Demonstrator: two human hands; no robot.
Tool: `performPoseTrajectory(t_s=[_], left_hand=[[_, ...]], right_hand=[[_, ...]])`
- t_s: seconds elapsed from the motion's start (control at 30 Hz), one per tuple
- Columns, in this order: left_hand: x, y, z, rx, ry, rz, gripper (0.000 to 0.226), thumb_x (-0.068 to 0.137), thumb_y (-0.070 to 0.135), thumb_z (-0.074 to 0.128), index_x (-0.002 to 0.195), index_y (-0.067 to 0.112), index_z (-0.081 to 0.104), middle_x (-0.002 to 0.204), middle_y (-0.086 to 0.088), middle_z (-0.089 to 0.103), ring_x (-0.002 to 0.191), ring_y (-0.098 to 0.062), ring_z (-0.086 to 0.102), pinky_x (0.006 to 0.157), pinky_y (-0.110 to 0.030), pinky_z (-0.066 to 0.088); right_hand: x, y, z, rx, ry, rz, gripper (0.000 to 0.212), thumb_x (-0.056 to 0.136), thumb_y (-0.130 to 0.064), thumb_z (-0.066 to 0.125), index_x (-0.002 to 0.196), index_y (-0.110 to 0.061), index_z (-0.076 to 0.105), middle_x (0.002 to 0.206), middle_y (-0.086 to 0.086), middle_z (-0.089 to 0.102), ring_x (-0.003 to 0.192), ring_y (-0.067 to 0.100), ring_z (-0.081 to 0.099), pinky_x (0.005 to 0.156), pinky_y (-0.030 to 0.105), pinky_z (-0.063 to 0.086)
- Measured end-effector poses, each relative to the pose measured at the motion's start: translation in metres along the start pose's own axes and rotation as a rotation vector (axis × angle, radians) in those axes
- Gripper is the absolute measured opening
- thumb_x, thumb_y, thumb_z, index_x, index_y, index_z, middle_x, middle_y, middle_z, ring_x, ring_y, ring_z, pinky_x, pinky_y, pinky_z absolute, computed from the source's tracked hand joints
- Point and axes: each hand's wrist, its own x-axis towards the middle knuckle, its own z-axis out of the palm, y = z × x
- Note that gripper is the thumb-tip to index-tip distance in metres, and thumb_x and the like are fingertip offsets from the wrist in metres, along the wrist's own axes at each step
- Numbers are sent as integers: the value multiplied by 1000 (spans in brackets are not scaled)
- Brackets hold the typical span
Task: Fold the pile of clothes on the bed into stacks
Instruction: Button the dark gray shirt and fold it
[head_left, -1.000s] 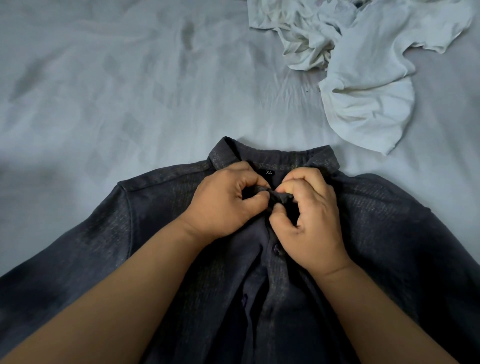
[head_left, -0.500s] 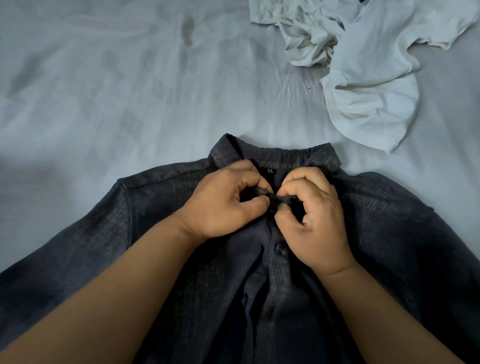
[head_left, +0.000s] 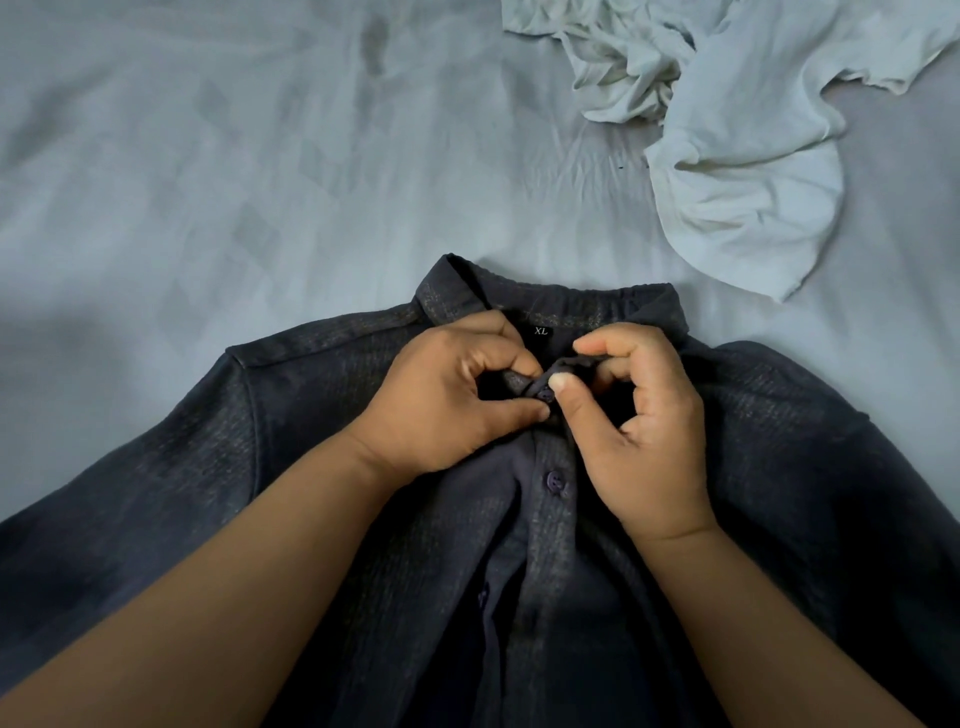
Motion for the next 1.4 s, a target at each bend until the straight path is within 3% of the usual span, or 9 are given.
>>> performPoseTrajectory(t_s=[0.23,0.37,0.43,0.57,0.73,0.9,1.07,1.27,1.4], left_hand=[[-11,16,-6,53,148,-85,61,68,25,81,121,32,51,119,15,46,77,0,56,73,-10,46],[-56,34,-10,103,101,-113,54,77,21,73,127,27,52,140,6,35,120,5,43,98,-5,32],[-93,48,-6,224,148,-72,38,79,29,67,117,23,61,135,5,42,125,0,40,103,-10,29],[-143,75,15,447,338,19,23,79,36,60,100,26,63,102,8,54,95,-9,50,83,-25,37],[-160,85,37,219,382,-228,32,83,28,40,104,20,63,95,7,68,88,-1,60,77,-4,43],[-155,79,42,396,290,-374,47,83,35,30,111,25,67,100,8,65,77,-20,67,64,-36,55],[-143,78,41,479,194,-438,35,90,46,48,124,46,55,101,11,54,83,-18,64,68,-31,46],[-132,86,42,491,150,-484,27,90,47,50,115,40,59,107,12,51,91,-14,60,75,-28,44],[-126,83,41,413,139,-414,15,87,34,54,95,27,65,96,10,55,86,-14,59,74,-31,47]], right_hand=[[-2,-4,-1,-78,106,-63,18,78,-11,58,87,2,50,118,9,41,106,9,48,85,14,40],[-2,-16,-8,-153,28,-29,18,76,-18,58,70,-2,51,120,13,49,100,-9,45,88,3,32],[-14,-29,-13,-147,-20,-22,16,76,-18,59,71,-4,54,125,16,49,102,2,49,93,9,36],[-67,-68,-26,-283,31,-51,12,76,-17,60,72,-7,62,105,10,55,98,22,52,87,33,43],[-122,-94,-19,-408,-49,68,20,77,-30,55,73,-12,62,73,1,56,69,25,52,64,31,37],[-127,-95,-4,-555,-27,230,28,63,-24,79,80,-11,60,76,4,57,70,28,56,65,33,46],[-125,-96,-2,-637,53,217,14,65,-11,70,77,-8,63,72,7,58,66,31,57,58,32,46],[-127,-100,-17,-484,235,148,13,75,-15,55,75,-5,63,69,6,57,63,26,56,62,27,40],[-128,-97,-14,-398,161,36,16,79,-15,52,77,-3,64,72,7,59,70,24,55,68,29,43]])
